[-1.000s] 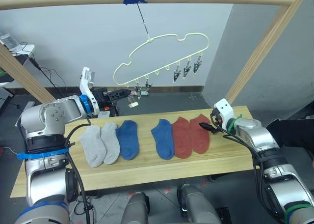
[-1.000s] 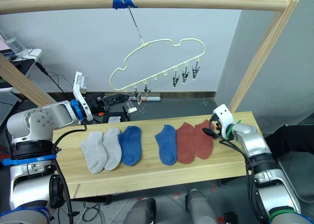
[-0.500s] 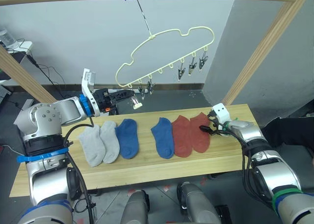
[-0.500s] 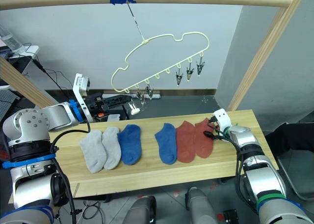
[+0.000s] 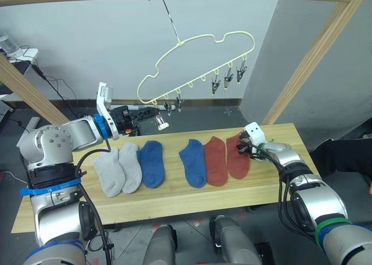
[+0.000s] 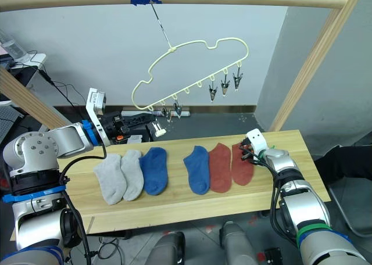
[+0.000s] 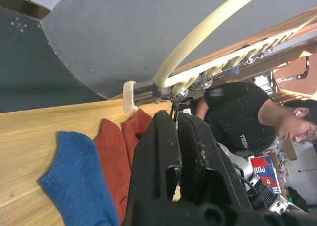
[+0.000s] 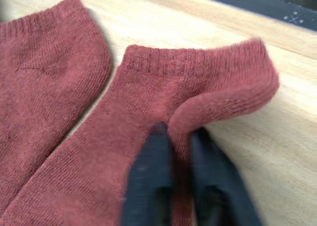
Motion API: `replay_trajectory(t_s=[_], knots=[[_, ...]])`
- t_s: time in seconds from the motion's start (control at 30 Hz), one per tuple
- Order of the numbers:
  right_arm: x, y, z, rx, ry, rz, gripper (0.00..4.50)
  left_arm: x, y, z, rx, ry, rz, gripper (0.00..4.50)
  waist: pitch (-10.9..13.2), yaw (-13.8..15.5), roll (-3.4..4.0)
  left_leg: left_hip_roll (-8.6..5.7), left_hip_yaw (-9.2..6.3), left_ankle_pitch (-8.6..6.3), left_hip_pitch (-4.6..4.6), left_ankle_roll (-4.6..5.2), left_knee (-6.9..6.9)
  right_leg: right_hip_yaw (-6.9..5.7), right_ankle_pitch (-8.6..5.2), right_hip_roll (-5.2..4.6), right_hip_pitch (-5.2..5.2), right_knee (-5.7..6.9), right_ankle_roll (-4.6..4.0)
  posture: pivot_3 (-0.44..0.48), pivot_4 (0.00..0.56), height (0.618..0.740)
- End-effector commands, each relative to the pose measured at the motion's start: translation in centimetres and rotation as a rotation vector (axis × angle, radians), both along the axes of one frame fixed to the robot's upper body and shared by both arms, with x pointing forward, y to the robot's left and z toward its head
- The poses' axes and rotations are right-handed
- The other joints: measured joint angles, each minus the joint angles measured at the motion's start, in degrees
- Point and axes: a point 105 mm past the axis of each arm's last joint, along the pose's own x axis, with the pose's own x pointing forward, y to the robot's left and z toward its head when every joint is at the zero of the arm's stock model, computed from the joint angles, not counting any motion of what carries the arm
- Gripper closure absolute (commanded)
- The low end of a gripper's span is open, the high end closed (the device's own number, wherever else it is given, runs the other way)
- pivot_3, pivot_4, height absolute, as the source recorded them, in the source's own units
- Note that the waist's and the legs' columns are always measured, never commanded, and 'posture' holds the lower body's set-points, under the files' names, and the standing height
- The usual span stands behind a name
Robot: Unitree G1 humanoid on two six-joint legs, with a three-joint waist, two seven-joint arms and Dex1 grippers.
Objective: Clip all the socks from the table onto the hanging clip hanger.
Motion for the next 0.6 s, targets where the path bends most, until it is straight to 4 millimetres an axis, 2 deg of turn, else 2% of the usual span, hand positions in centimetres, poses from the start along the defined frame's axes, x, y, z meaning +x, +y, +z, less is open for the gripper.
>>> replay_trajectory(t_s=[0.03,0.13,0.2,0.3,0.37,0.43,0.6], knots=[[0.7,-0.4,2.6,0.047,-0.092,0.03,4.48,-0.3,-0.1,0.0,0.003,-0.007,-0.006,4.5,0.01,0.01,0.01,0.0,0.0,0.0,0.0,0.0,0.0,0.0,0.0,0.0,0.0,0.0,0.0,-0.013,0.25,0.74],[0.0,0.3,4.8,0.119,-0.132,0.139,4.48,-0.3,-0.3,0.0,-0.008,-0.004,-0.015,4.5,0.07,0.09,0.02,-0.01,0.0,-0.01,-0.03,-0.01,0.0,0.0,-0.01,0.0,0.0,-0.02,0.02,-0.013,0.256,0.74],[-3.2,2.3,8.1,0.256,-0.101,0.34,4.48,-0.4,-0.5,-0.1,-0.029,0.013,-0.028,4.5,0.18,0.26,0.15,0.0,-0.04,-0.02,-0.12,-0.03,0.0,-0.03,-0.02,-0.01,-0.02,-0.06,0.04,-0.017,0.259,0.74],[-7.5,4.3,10.4,0.324,-0.054,0.538,4.48,-0.5,-0.7,-0.3,-0.048,0.03,-0.044,4.5,0.23,0.39,0.22,0.02,-0.3,-0.11,-0.33,-0.15,0.14,-0.11,-0.07,-0.01,-0.09,-0.06,0.13,-0.022,0.264,0.74],[-11.2,6.9,12.7,0.444,0.037,0.699,4.48,-0.6,-0.9,0.0,-0.095,0.051,-0.063,4.5,0.26,0.21,0.24,0.02,-0.37,-0.13,-0.35,-0.15,0.16,-0.13,-0.07,-0.01,-0.09,-0.05,0.13,-0.026,0.264,0.74],[-13.6,9.2,13.3,0.492,0.091,0.803,4.48,-0.6,-1.1,0.1,-0.129,0.073,-0.074,4.5,0.27,0.06,0.22,0.04,-0.43,-0.13,-0.34,-0.15,0.17,-0.15,-0.08,0.01,-0.09,-0.04,0.14,-0.032,0.264,0.74],[-15.4,12.7,13.6,0.522,0.111,0.901,4.48,-0.7,-1.4,0.1,-0.148,0.104,-0.096,4.5,0.27,0.15,0.22,0.02,-0.55,-0.13,-0.4,-0.15,0.24,-0.26,-0.08,0.03,-0.09,-0.01,0.14,-0.032,0.263,0.74]])
